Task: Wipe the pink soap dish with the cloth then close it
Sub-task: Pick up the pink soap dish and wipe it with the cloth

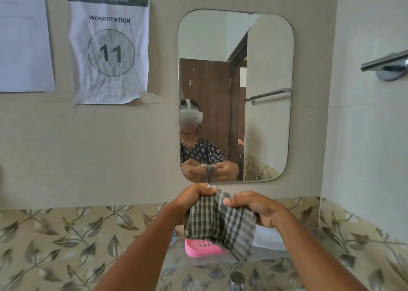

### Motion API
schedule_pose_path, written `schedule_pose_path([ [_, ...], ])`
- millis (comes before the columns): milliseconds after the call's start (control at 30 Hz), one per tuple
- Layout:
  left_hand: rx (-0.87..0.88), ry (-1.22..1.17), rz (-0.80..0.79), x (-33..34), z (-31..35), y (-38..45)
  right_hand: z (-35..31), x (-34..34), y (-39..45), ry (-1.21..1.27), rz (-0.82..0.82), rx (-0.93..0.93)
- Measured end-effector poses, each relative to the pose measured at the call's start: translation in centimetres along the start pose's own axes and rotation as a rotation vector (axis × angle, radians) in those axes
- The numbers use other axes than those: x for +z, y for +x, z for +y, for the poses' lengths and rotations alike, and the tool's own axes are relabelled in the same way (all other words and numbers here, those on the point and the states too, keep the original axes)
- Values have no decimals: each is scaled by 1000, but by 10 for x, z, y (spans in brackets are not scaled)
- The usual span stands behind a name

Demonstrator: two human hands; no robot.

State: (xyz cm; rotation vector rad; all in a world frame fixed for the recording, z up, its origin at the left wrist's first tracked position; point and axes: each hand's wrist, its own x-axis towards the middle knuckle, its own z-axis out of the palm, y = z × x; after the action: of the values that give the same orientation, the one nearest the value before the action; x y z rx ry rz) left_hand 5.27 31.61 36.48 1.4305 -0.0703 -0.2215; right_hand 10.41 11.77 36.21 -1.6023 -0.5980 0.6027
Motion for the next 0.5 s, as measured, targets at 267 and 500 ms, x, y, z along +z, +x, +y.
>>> schedule_pose_path([
  [267,155,139,141,0,-11,3,-3,12,7,407,-60,-266],
  [500,154,222,265,-9,-24,3,4,14,12,540,-12,-288],
])
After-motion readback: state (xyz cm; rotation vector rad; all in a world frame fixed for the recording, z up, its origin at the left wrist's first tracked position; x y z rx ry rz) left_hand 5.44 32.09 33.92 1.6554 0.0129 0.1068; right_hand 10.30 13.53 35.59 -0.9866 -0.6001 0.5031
